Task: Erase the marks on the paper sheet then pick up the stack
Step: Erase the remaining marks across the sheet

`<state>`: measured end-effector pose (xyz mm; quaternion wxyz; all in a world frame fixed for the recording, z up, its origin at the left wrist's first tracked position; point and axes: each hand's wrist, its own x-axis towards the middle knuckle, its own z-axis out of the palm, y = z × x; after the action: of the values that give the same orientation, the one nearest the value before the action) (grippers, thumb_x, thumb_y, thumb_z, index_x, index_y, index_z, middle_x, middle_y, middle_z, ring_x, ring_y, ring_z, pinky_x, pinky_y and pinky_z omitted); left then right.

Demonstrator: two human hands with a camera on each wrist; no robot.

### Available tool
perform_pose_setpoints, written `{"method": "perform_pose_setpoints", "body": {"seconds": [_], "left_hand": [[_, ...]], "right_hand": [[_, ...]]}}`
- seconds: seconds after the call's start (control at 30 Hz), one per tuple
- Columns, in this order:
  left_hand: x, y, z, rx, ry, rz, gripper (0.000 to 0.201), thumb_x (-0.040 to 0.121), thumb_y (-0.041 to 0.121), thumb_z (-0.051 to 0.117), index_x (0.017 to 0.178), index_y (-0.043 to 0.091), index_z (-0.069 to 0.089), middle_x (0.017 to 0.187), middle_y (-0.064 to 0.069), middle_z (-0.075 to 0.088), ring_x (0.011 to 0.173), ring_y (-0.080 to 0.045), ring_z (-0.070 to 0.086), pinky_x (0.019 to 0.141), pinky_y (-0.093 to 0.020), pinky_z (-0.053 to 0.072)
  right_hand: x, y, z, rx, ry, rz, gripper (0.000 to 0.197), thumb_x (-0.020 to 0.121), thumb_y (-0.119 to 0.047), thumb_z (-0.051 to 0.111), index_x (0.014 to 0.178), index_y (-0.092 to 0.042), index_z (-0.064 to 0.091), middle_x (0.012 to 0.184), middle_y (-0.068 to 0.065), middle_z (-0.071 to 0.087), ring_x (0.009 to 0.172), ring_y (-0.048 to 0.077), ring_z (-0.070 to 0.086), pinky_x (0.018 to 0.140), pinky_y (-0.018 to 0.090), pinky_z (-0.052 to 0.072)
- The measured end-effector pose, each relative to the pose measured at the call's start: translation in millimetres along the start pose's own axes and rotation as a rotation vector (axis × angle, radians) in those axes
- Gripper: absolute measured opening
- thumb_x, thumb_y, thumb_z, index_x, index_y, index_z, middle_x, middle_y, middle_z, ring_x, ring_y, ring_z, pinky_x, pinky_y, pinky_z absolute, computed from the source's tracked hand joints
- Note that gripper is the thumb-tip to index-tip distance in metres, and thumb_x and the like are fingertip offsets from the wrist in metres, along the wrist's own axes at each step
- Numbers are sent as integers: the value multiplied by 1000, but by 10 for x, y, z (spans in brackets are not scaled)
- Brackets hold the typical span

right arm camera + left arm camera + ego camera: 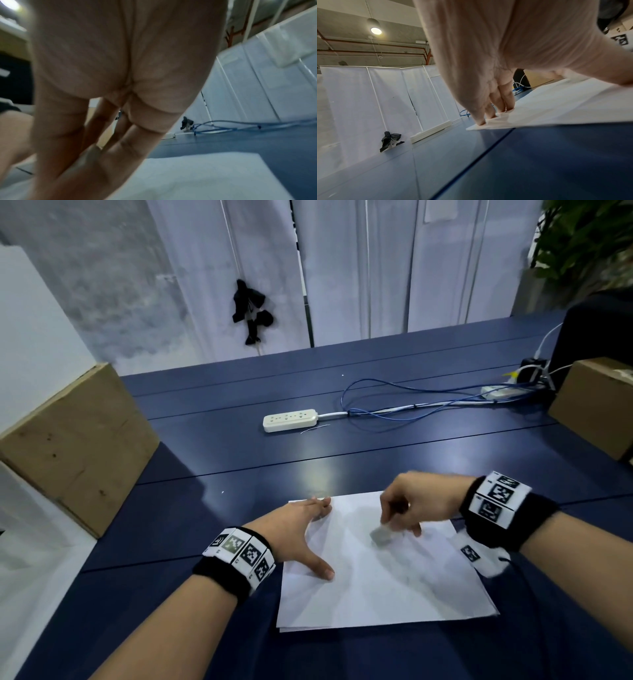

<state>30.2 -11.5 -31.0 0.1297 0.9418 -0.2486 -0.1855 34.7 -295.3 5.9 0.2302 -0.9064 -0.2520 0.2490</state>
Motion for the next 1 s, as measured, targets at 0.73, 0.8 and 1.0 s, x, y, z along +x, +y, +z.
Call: {"method": "perform_pose_setpoints", "body": {"seconds": [0.73,0.8,1.0], "left_hand": [[-16,49,-21,5,-7,-14,134,52,69,86,160,25,21,163,21,16,151,-5,13,121,-22,12],[-3,45,-13,-9,-1,-13,133,52,67,88,159,24,22,163,20,17,150,-3,14,120,-20,12],[1,46,-29,-4,-5,-4,133,51,67,88,159,21,24,163,17,19,149,-1,16,115,-14,11]], "right_hand": [[111,87,-85,-107,223,130,17,84,-35,69,94,-21,71,71,-4,75,58,11,72,82,30,58],[-32,-17,-23,-98,86,107,28,81,-49,74,93,-24,72,70,-4,75,60,9,72,76,20,54],[25,30,8,-111,225,102,23,79,-42,70,90,-22,73,70,-3,75,54,7,70,80,28,58]]}}
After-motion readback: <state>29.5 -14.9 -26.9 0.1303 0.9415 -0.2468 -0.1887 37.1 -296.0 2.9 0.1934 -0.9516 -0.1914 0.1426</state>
